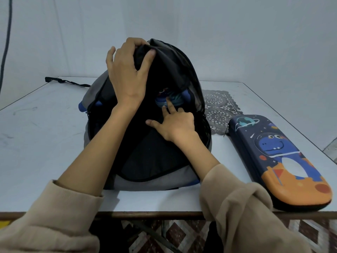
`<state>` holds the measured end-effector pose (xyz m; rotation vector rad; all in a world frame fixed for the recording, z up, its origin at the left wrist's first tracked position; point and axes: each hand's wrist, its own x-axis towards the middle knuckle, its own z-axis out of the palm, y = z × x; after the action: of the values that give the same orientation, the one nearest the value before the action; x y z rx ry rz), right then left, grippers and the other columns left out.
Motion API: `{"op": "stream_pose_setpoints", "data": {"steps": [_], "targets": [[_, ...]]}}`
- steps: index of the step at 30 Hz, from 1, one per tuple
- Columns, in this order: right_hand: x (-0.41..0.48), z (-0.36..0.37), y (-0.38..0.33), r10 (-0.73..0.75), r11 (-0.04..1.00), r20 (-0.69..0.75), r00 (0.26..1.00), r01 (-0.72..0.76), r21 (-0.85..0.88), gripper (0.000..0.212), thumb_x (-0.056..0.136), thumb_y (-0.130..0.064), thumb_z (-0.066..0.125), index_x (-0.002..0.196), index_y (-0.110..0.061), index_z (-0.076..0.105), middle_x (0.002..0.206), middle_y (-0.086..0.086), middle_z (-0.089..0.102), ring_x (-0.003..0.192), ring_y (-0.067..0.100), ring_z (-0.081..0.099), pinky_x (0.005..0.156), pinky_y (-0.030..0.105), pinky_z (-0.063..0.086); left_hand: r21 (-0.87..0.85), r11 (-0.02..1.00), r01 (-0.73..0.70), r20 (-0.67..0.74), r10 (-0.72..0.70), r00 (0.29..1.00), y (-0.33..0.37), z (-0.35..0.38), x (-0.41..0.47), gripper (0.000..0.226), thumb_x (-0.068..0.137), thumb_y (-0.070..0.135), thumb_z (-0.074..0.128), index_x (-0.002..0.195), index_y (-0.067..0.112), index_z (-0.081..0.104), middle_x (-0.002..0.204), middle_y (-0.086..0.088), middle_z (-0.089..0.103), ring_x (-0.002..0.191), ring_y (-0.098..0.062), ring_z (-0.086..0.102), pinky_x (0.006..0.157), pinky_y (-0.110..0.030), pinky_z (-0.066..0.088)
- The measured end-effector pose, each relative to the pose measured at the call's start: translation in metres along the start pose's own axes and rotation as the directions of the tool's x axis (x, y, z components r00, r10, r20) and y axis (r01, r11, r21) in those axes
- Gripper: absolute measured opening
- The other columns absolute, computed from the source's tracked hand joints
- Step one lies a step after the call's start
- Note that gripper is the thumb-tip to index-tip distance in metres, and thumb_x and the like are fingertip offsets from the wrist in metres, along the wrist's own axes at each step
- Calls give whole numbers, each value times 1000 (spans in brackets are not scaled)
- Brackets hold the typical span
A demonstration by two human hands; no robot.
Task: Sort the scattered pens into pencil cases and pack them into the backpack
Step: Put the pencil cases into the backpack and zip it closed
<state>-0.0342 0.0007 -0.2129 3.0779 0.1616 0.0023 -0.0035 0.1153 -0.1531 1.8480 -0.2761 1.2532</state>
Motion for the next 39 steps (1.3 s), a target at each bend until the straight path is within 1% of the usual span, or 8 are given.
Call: {"op": "stream_pose_setpoints", "data": {"steps": [8, 14, 17, 22, 27, 30, 35, 39], "targets": [[-8, 7, 2, -11, 999, 12, 1000, 10, 47, 78, 92, -72, 18, 155, -28, 10, 163, -1, -3, 144, 29, 17, 107, 51, 34, 5, 1000, -20, 35, 20, 999, -2, -4, -9, 26, 95, 37, 53, 106, 15, 63, 97, 19, 59, 95, 25, 39, 106, -52, 34], [-31, 13, 14, -100, 968, 89, 991, 76, 239, 76, 94, -68, 24, 155, -25, 12, 163, 8, 1, 149, 29, 0, 119, 50, 1, 16, 998, -62, 208, 57, 976, -16, -10, -28, 22, 93, 39, 55, 103, 20, 62, 99, 17, 60, 95, 6, 50, 101, -49, 38], [-53, 12, 23, -158, 934, 21, 987, 143, 327, 72, 95, -62, 35, 153, -21, 23, 162, 9, 10, 149, 25, 5, 119, 46, 4, 17, 996, -83, 402, 69, 913, -28, -15, -38, 22, 86, 43, 58, 99, 25, 62, 98, 11, 65, 95, -13, 59, 95, -52, 43], [-98, 10, 36, -259, 850, 4, 966, 226, 476, 63, 96, -56, 41, 150, -25, 33, 162, 1, 15, 149, 11, 7, 120, 35, 1, 40, 994, -105, 680, 50, 731, -29, -24, -56, 43, 73, 59, 58, 107, 32, 59, 111, 14, 61, 112, -9, 53, 110, -58, 26], [-138, -10, 62, -312, 464, -19, 950, 169, 870, 47, 90, -44, 58, 134, -28, 57, 146, -10, 46, 133, -12, 33, 114, 16, 24, 7, 992, 123, 640, -99, 762, 8, -26, -73, 40, 76, 50, 58, 113, 37, 56, 123, 20, 56, 126, -7, 46, 119, -48, -1], [-160, -27, 81, -208, 251, -86, 974, 138, 958, 40, 86, -34, 60, 125, -25, 65, 132, -17, 58, 122, -17, 44, 103, 5, 34, -185, 920, 345, 606, -169, 777, 44, -15, -88, 34, 79, 43, 61, 113, 35, 60, 118, 24, 61, 120, 3, 50, 119, -53, 16], [-184, -42, 119, 31, 82, -203, 979, 200, 976, 33, 87, -24, 60, 118, -22, 70, 115, -14, 69, 116, -2, 58, 94, 16, 48, -382, 739, 555, 675, -187, 714, 107, 11, -122, 34, 89, 24, 62, 123, 27, 59, 124, 17, 60, 124, 1, 49, 113, -37, 35], [-187, -37, 160, 261, 193, -236, 936, 189, 963, 26, 92, -24, 60, 115, -25, 71, 96, -22, 71, 102, -6, 61, 102, 24, 42, -403, 555, 728, 766, -231, 600, 142, 37, -153, 48, 97, 20, 56, 143, 28, 43, 140, 19, 44, 123, 12, 42, 100, -7, 37]]}}
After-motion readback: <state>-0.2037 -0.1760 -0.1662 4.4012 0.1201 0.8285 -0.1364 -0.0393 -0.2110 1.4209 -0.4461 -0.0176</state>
